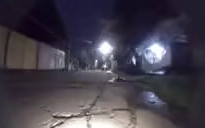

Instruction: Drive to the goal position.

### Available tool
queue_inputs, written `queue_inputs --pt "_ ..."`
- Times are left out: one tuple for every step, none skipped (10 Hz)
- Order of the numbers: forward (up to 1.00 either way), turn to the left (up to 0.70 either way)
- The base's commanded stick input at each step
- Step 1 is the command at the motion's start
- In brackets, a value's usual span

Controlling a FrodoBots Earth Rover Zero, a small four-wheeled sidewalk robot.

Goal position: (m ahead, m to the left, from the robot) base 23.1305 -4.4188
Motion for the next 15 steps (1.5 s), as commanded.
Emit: queue_inputs --pt "0.5 0.0" --pt "0.5 0.0" --pt "0.5 0.0" --pt "0.5 0.0" --pt "0.5 0.0" --pt "0.5 0.0" --pt "0.5 0.0" --pt "0.5 0.0" --pt "0.5 0.0" --pt "0.5 0.0" --pt "0.5 0.0" --pt "0.5 0.0" --pt "0.5 0.0" --pt "0.5 0.0" --pt "0.5 0.0"
